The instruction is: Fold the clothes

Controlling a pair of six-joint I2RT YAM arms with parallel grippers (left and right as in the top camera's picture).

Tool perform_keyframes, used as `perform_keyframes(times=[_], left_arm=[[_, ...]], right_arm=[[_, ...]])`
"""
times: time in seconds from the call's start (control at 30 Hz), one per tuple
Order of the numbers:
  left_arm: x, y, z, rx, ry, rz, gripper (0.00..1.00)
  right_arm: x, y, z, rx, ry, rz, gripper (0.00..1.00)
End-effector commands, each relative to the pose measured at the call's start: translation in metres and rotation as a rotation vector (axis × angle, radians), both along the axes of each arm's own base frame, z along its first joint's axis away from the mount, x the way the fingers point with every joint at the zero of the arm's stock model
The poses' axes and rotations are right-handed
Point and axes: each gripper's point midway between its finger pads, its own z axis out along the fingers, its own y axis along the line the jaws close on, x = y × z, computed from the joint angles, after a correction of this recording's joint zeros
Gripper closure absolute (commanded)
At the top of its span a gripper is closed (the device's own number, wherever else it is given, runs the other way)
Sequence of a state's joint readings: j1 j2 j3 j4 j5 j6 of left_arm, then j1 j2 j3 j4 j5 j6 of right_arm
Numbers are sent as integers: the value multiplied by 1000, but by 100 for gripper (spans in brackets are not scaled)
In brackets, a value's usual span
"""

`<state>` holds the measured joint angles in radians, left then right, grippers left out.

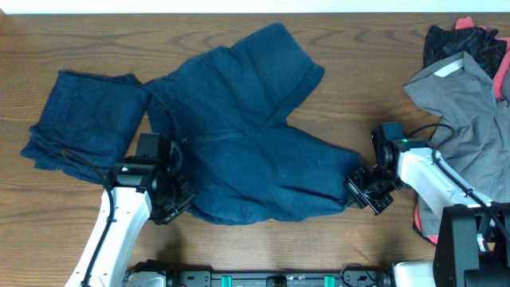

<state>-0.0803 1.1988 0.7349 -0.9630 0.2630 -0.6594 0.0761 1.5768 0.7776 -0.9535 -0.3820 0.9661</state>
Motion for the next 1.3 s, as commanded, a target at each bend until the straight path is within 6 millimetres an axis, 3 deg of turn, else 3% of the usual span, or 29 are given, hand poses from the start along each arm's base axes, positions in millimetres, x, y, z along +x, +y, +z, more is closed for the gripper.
perform_keyframes(times=[0.0,0.17,0.3,0.4,0.63,0.77,0.93,1.13,1.27], left_arm=[[-6,-16,4,-93,-5,-94,94],[-11,-29,17,-176,-52,-175,94],[-14,-36,36,-214,-141,-217,94],[-17,-36,54,-219,-230,-227,94],[-20,-46,106,-271,-512,-280,94],[-18,-35,118,-207,-609,-221,94],[-9,-6,115,-84,-609,-24,94],[30,28,125,79,-706,148,94],[48,45,112,163,-648,238,94]], right_arm=[[6,-3,4,16,-51,63,99],[41,-30,41,28,-243,113,99],[73,-66,104,-24,-490,155,99],[81,-83,147,-81,-627,196,99],[85,-92,210,-195,-829,290,99],[96,-105,237,-299,-923,289,99],[129,-104,265,-363,-1097,354,99],[186,-77,281,-369,-1275,447,99],[224,-56,274,-359,-1336,500,99]])
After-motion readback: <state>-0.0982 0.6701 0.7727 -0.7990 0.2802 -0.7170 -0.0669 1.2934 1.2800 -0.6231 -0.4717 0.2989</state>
